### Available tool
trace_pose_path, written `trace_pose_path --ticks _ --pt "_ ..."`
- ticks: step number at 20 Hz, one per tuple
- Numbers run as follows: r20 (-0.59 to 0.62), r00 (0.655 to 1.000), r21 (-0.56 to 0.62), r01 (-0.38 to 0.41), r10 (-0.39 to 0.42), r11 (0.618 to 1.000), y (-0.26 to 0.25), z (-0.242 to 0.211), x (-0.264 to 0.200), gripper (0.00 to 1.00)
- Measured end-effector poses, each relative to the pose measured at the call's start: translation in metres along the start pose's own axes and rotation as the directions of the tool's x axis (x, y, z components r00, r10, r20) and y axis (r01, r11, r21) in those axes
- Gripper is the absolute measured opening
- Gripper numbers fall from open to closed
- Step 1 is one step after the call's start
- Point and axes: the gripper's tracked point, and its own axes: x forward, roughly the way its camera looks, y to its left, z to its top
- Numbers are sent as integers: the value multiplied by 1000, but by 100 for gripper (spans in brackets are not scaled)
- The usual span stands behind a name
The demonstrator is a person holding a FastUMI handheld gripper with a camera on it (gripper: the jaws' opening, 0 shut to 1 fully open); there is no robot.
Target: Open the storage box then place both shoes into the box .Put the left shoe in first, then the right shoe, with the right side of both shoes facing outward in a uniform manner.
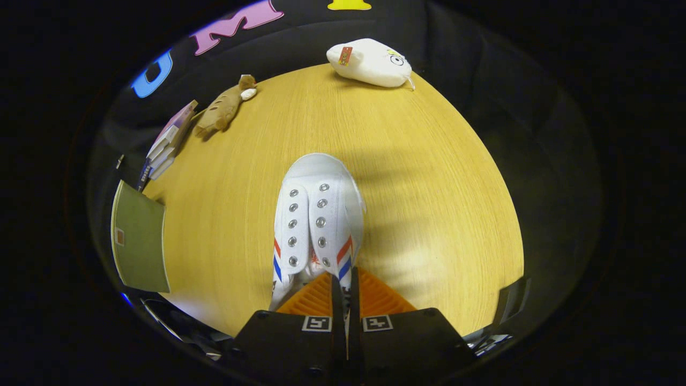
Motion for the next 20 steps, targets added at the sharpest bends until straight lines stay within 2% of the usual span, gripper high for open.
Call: trace_pose_path --ticks 6,14,20 --pt "57 998 3 -2 2 1000 57 8 -31 6" --pt "148 984 40 -108 101 993 192 37 -97 6" --pt "173 961 -21 -214 214 977 313 41 -129 6"
